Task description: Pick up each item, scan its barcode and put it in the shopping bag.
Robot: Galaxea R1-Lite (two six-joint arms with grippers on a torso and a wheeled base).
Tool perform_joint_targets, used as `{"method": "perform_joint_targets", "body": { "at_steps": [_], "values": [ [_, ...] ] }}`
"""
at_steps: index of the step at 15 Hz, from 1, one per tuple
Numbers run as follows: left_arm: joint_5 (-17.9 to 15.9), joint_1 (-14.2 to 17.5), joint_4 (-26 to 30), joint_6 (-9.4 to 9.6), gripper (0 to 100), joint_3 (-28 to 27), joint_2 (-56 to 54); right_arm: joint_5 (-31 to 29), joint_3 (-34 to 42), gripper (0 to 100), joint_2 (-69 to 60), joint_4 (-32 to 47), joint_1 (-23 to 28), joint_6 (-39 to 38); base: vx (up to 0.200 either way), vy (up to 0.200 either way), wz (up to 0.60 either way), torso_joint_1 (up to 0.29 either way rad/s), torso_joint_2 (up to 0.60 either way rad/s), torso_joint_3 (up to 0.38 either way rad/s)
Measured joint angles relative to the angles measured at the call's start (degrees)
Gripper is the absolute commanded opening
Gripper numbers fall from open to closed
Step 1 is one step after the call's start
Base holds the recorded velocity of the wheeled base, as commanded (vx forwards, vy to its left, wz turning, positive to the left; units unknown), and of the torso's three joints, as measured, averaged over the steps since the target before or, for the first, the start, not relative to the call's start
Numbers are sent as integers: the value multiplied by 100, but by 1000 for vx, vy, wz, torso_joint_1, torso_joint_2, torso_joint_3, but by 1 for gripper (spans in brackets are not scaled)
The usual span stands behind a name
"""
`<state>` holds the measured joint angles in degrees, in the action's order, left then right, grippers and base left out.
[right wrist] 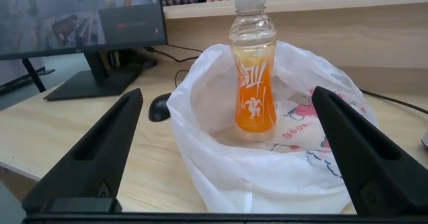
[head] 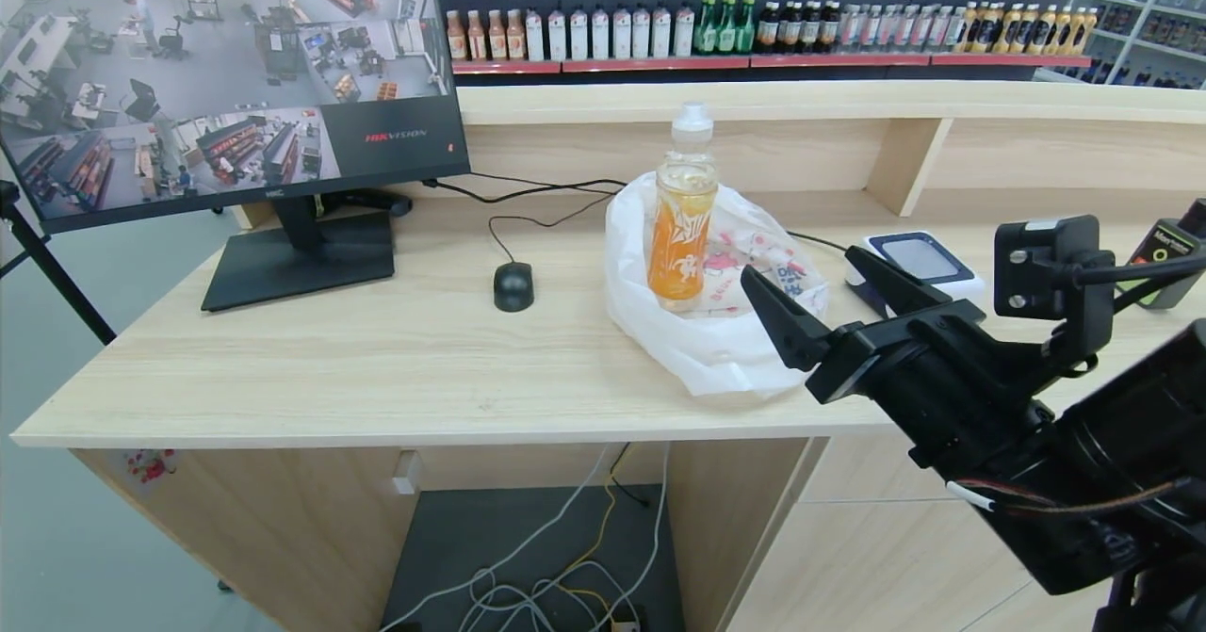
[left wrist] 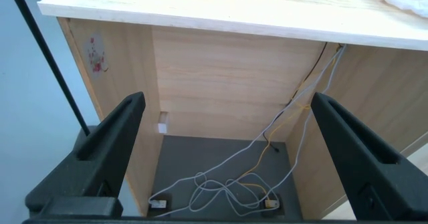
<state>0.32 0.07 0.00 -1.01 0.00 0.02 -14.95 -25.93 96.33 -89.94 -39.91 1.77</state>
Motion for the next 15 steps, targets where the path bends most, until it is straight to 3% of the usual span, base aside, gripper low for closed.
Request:
{"method": "perform_joint_targets", "body": {
  "at_steps": [2, 10, 15],
  "values": [
    [1, 0, 0, -7, 100, 0, 0, 1, -2, 100, -11, -2, 1, -5, -200, 0, 0, 5, 7, 2],
    [0, 0, 0, -7, 100, 0, 0, 0, -44, 100, 28, 0, 34, -5, 0, 0, 0, 0, 0, 0],
    [0, 2, -2, -11, 100, 0, 0, 1, -83, 100, 129, 13, 45, -11, 0, -200, 0, 6, 3, 2]
  ]
}}
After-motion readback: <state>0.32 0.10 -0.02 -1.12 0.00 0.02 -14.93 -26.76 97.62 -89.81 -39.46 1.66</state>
